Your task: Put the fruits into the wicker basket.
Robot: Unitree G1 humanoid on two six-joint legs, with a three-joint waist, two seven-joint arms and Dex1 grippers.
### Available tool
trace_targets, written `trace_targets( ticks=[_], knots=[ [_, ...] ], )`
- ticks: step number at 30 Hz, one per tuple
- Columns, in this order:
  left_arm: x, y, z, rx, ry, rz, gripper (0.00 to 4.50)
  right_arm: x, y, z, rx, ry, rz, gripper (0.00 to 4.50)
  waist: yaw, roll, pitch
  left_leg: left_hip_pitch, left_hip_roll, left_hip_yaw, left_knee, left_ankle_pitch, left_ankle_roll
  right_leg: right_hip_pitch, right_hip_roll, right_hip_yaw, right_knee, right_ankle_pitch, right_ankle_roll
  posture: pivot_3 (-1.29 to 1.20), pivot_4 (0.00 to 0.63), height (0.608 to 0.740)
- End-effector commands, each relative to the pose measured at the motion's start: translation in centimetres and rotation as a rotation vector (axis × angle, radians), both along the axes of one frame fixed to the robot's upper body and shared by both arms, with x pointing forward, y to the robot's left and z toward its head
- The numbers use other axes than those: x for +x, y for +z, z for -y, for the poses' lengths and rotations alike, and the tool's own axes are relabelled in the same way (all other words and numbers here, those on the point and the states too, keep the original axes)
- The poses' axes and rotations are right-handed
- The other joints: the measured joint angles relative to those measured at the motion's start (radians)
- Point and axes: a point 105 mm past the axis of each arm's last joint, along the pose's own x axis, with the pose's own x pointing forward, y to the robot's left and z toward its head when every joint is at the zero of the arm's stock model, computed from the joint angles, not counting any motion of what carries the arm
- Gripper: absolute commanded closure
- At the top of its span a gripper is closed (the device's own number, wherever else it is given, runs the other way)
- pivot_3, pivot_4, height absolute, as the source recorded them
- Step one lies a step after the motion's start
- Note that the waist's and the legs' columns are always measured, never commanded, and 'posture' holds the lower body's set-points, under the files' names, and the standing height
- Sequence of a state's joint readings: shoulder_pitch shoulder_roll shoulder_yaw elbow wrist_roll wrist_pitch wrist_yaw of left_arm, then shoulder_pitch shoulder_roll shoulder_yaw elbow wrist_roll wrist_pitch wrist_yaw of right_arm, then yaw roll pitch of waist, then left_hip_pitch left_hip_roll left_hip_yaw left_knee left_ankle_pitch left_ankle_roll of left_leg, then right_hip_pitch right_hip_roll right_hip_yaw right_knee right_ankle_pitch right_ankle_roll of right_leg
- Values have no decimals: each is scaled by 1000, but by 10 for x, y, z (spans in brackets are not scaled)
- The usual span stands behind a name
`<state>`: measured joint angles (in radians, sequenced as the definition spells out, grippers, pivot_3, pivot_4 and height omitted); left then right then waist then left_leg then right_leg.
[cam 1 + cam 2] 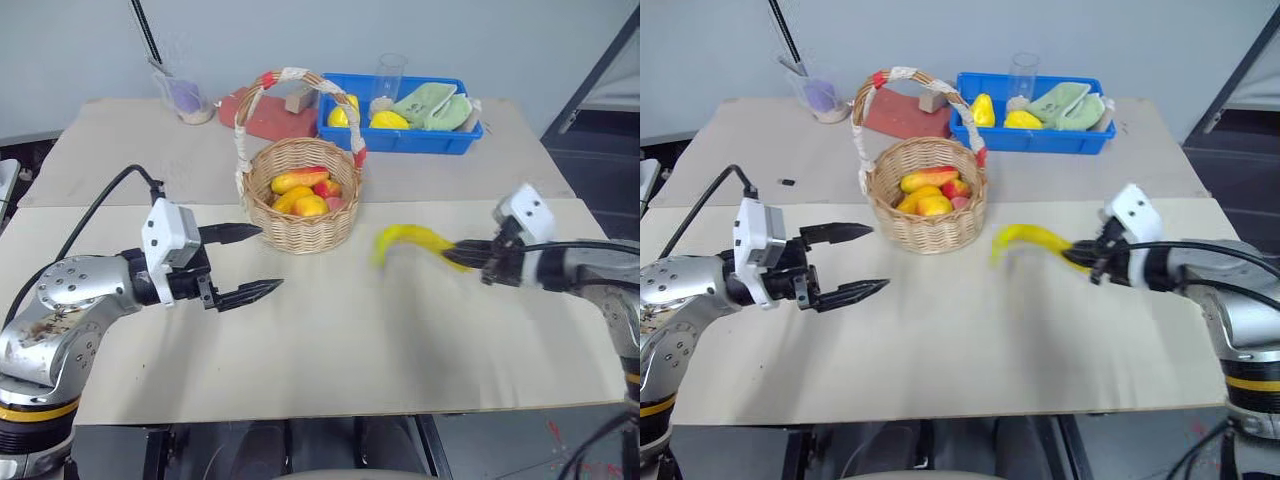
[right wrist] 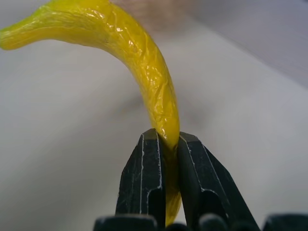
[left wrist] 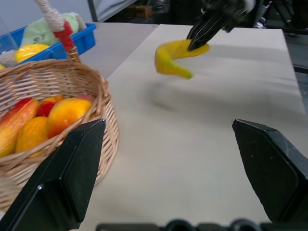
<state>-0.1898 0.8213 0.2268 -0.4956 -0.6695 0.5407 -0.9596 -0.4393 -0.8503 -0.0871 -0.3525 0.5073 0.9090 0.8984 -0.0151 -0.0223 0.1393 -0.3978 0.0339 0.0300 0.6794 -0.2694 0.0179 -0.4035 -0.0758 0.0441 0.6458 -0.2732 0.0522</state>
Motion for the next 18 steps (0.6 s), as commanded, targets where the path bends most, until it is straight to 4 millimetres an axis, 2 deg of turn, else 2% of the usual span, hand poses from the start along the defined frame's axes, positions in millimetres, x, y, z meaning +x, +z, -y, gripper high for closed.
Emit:
trace_targets(
  ticks=[1,5,10,14,18],
  knots=[
    [-1,18,-12,-20,60,64,0,4,24,-42,103,62,68,4434,0,-1,0,0,0,0,0,0,0,0,0,0,0,0,0,0,150,740],
    [-2,30,-18,-63,89,78,0,34,32,-87,204,39,104,4434,4,0,0,0,-1,0,0,0,0,-1,-1,-1,2,0,0,0,150,740],
    [-1,39,-23,-91,129,96,0,64,33,-119,238,-5,150,4434,12,0,0,-2,-2,-1,0,1,-1,-1,-2,-3,3,0,0,0,150,740],
    [0,42,-23,-96,139,105,0,90,38,-122,249,-90,191,4435,4,0,0,-2,-2,0,0,2,-4,-1,-2,-2,4,0,0,0,150,740],
    [1,45,-25,-116,160,115,0,99,47,-122,248,-121,228,4435,0,0,0,-2,-2,-1,-1,2,-4,-1,-1,-3,4,0,0,0,150,740]
  ],
)
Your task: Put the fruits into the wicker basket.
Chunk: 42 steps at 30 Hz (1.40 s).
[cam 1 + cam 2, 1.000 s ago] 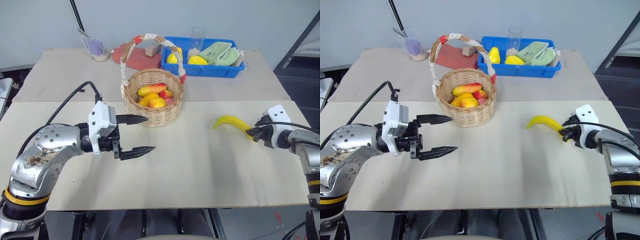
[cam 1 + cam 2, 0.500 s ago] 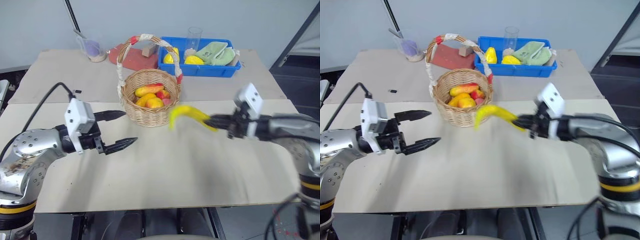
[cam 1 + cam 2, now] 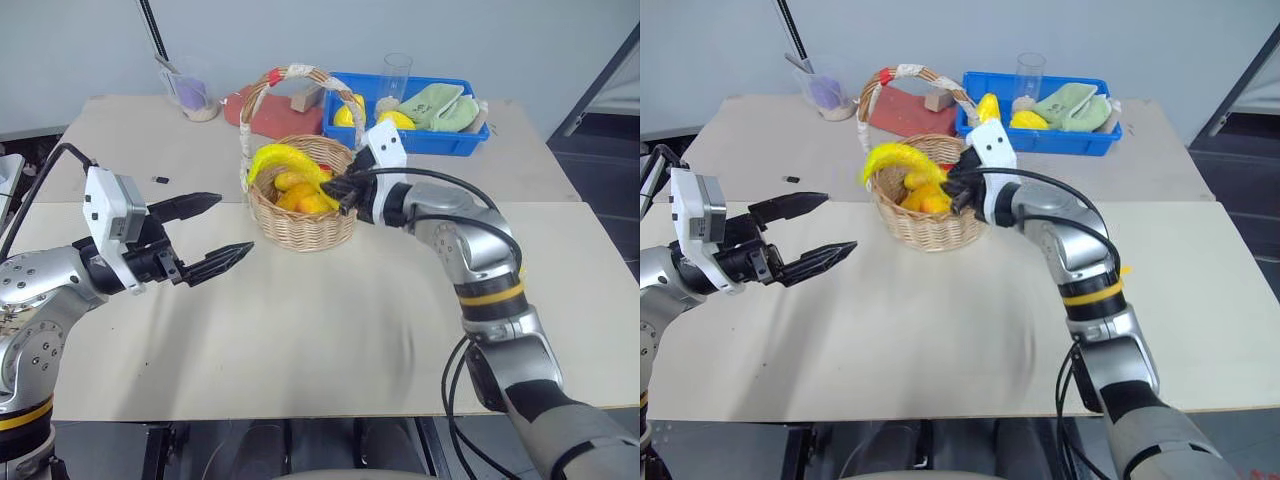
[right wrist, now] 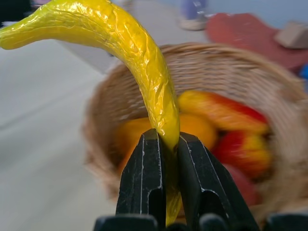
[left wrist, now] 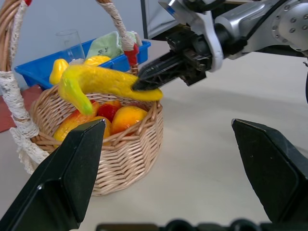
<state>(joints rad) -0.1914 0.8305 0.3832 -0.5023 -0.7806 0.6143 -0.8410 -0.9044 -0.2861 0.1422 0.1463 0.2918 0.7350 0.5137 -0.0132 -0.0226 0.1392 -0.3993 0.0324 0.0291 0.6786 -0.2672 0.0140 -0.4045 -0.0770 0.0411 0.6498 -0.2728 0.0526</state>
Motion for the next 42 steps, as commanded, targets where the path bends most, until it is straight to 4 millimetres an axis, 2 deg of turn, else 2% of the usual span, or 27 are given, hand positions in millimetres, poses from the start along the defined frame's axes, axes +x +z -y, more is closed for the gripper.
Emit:
trace_targets(
  ticks=[1,8,10,16,18,24,26,27,31,35,36,42],
  knots=[
    [-3,15,0,-4,9,67,0,4,24,0,27,-18,89,4435,-4,0,0,0,0,0,0,0,0,0,0,0,0,0,0,0,150,740],
    [2,16,2,-7,7,72,0,7,29,-4,39,-42,118,4435,-6,0,0,0,0,0,-1,0,0,-1,0,0,0,0,0,0,150,740],
    [3,16,2,-8,5,74,0,7,30,-5,47,-44,121,3400,-6,0,0,0,0,0,-1,0,0,-1,0,0,0,0,0,0,150,740],
    [6,16,5,-10,-2,72,0,-2,37,-8,87,-22,140,1376,-7,0,0,0,0,0,-1,0,0,-1,0,0,0,0,0,0,150,740],
    [7,15,6,-12,-2,72,0,-9,37,-6,86,-3,146,1376,-6,0,0,-1,0,0,-1,0,0,-1,0,0,0,0,0,0,150,740],
    [8,13,6,2,1,64,0,-53,36,8,30,160,186,1376,1,0,0,-1,0,-1,0,-1,1,0,-1,0,-1,0,0,0,150,740],
    [8,12,6,13,3,61,0,-62,37,12,17,181,196,1376,-1,0,0,-1,0,0,-1,-1,1,0,0,0,-1,0,0,0,150,740],
    [8,11,6,16,1,57,0,-63,37,22,-9,165,214,1376,-3,0,0,-1,0,0,-1,-1,1,0,0,0,-1,0,0,0,150,740],
    [6,9,9,30,-15,48,0,-50,44,45,-25,42,276,1376,-2,0,0,0,0,0,-1,-1,1,0,0,0,-1,0,0,0,150,740],
    [6,5,11,65,-25,50,0,-30,47,51,17,-54,291,204,-6,0,0,0,0,0,-1,-1,1,-1,0,1,-1,0,0,0,150,740],
    [5,5,12,73,-30,52,0,-24,44,49,9,-57,290,97,-6,0,0,0,0,0,-1,-1,1,-1,1,1,-1,0,0,0,150,740],
    [6,7,17,82,-45,64,0,4,40,39,-8,-62,294,97,-5,0,0,-1,0,1,-1,0,1,-1,0,1,-1,0,0,0,150,740]
  ],
)
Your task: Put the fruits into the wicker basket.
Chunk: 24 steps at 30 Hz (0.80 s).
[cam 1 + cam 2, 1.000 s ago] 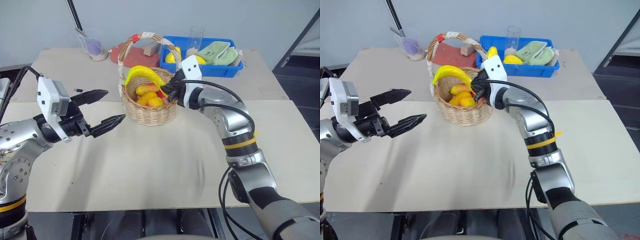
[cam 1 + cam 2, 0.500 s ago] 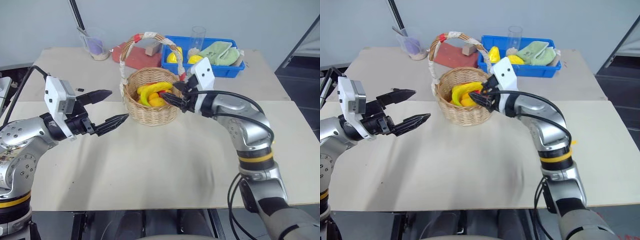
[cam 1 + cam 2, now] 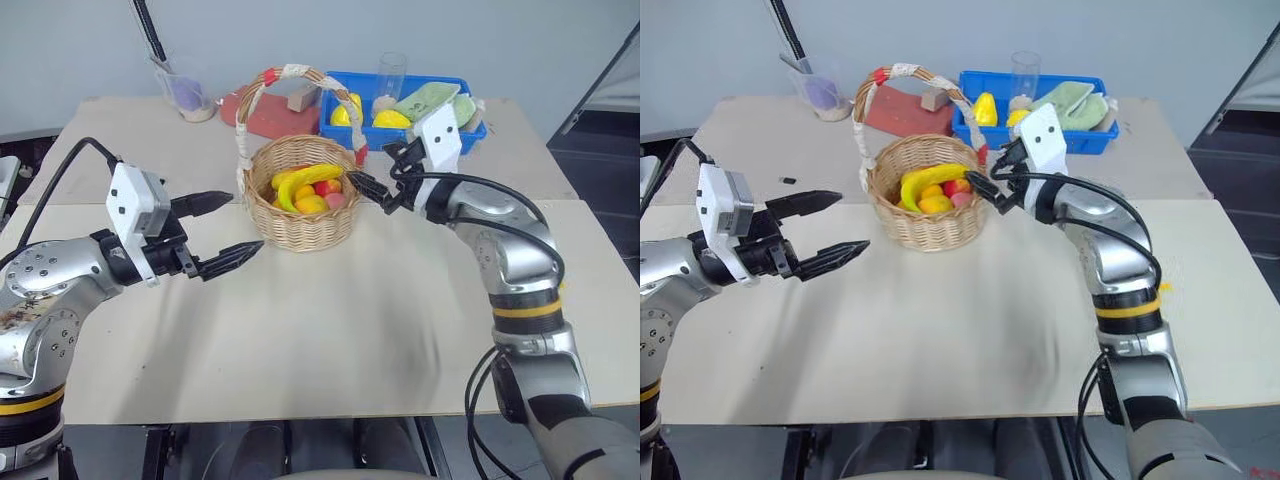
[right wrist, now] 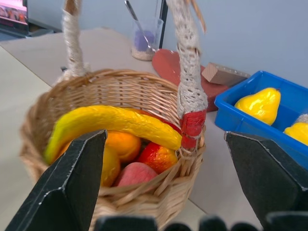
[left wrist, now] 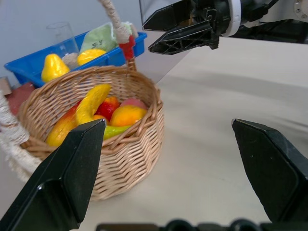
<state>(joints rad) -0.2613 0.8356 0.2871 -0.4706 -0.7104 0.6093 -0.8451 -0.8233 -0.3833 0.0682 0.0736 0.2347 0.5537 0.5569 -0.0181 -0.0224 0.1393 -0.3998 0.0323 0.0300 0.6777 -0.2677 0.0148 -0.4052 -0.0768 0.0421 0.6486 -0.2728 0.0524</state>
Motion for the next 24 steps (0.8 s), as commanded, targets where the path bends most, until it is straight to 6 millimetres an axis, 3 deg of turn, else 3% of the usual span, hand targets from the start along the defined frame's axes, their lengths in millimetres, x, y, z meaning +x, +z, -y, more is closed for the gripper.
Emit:
trace_targets(
  ticks=[1,7,12,20,24],
  knots=[
    [-5,12,7,28,-32,71,0,12,19,-5,8,1,81,97,0,0,0,0,0,0,0,0,0,0,0,0,0,0,0,0,150,740],
    [-5,11,9,29,-34,77,0,42,17,-15,91,-10,29,97,-2,0,0,1,0,0,0,0,-1,0,0,0,1,0,0,0,150,740],
    [-6,15,9,-1,-23,82,0,47,18,-21,147,8,18,1534,-2,0,0,0,0,0,-1,0,-1,0,0,0,1,0,0,0,150,740],
    [-5,14,9,6,-19,83,0,45,16,-24,134,24,44,4303,-10,0,0,0,1,0,-1,1,-1,0,0,0,1,0,0,0,150,740],
    [-4,14,9,3,-22,84,0,39,20,-20,112,30,97,4344,-12,0,0,0,0,-1,-1,1,-1,0,0,0,1,0,0,0,150,740]
  ],
)
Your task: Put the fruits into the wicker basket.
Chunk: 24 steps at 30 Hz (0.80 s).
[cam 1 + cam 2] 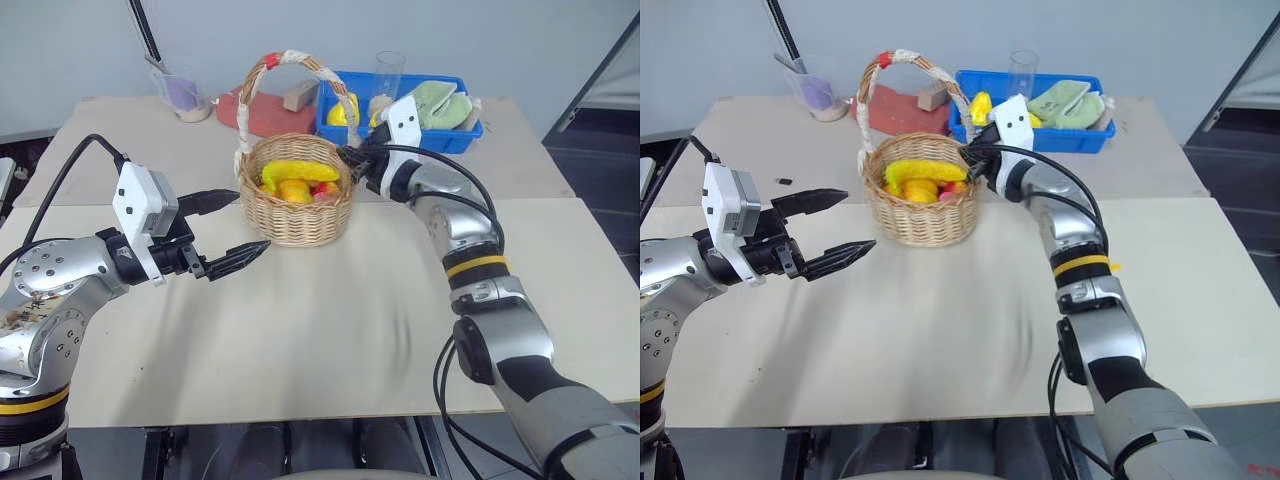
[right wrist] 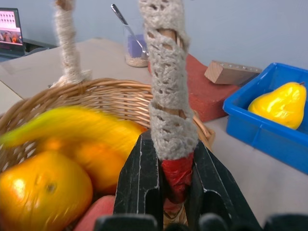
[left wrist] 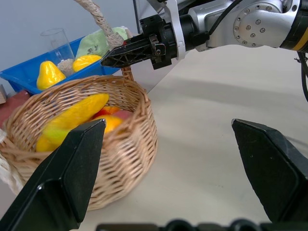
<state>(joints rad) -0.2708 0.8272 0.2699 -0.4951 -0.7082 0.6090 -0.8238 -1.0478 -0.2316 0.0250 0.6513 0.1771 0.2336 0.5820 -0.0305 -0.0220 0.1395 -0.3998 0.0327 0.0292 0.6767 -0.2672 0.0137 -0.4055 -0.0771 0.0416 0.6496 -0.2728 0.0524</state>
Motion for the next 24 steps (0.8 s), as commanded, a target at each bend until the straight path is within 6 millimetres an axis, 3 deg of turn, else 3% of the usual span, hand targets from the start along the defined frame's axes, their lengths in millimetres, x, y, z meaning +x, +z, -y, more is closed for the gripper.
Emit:
trace_targets(
  ticks=[1,5,9,14,19,21,24],
  knots=[
    [-2,12,3,-1,-14,67,0,-11,31,6,3,12,149,4344,0,0,0,0,0,0,0,0,0,0,0,0,0,0,0,0,150,740],
    [0,14,5,-9,-27,70,0,-23,38,29,-34,-8,214,4344,10,0,0,-2,0,0,0,0,0,0,-1,0,0,0,0,0,150,740],
    [3,14,10,-25,-52,65,0,-31,33,100,-136,-181,240,4344,29,0,0,-2,-1,-1,1,0,0,0,-1,-1,-1,0,0,0,150,740],
    [7,12,14,-24,-72,63,0,-29,18,164,-115,-410,202,4344,23,0,0,-1,-1,0,1,0,0,1,0,1,-2,0,0,0,150,740],
    [9,13,14,-17,-80,67,0,-28,8,181,-36,-481,138,4344,8,1,0,0,0,1,0,0,0,1,1,3,-1,0,0,0,150,740],
    [9,14,14,-16,-81,68,0,-28,9,184,-5,-490,131,3305,8,0,0,0,0,1,0,0,0,1,1,3,-2,0,0,0,150,740],
    [9,13,13,-15,-78,66,0,-31,10,184,3,-478,122,2307,11,0,0,0,0,1,0,0,1,1,0,3,-2,0,0,0,150,740]
  ],
)
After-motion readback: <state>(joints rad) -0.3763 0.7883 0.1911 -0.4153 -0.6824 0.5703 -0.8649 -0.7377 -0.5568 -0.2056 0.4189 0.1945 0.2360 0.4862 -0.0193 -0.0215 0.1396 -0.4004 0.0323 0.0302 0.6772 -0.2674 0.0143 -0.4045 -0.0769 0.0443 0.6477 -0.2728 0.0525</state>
